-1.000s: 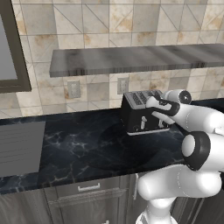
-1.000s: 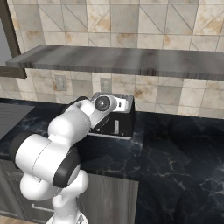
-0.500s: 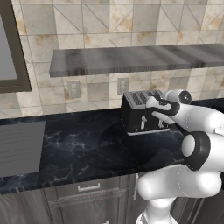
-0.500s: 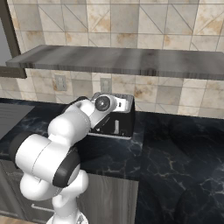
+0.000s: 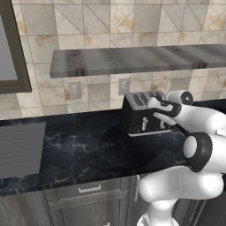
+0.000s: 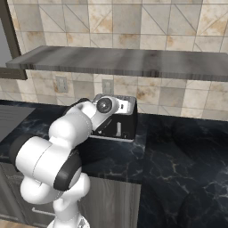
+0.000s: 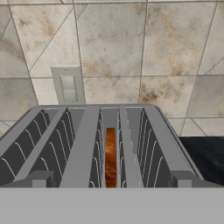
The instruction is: Start the toaster. Once the lever pops up, take the bread to the plate on the dining counter.
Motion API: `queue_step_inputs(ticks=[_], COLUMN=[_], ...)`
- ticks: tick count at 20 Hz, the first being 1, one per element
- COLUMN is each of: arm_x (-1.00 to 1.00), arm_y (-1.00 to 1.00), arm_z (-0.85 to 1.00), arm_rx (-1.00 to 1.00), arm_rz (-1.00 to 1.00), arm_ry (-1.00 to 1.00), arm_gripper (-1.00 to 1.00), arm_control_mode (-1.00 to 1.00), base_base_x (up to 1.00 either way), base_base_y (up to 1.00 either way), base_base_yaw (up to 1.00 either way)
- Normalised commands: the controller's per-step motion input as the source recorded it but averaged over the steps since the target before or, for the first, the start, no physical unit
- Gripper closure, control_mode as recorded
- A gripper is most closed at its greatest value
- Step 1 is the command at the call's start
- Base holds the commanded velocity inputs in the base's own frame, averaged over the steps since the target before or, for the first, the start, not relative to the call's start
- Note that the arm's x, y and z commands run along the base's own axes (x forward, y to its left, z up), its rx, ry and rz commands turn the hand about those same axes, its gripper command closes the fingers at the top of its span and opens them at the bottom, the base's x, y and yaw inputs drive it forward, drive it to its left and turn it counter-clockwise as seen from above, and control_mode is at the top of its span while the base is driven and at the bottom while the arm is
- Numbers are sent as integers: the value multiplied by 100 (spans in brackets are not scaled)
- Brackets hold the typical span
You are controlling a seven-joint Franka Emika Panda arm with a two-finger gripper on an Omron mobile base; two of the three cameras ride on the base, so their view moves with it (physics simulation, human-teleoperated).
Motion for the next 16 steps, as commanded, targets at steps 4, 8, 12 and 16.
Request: queue_step_inputs(ticks=[4,8,12,16], arm_x=[0,0,0,0], arm_y=[0,0,0,0], arm_z=[0,0,0,0], arm_rx=[0,0,0,0], arm_rz=[0,0,0,0], arm_ry=[0,0,0,0], arm_gripper=[-100,-100,-100,-100], arm_control_mode=[-100,-100,-100,-100], base_base_x=[0,0,0,0], base_base_y=[0,0,0,0], base_base_yaw=[0,0,0,0])
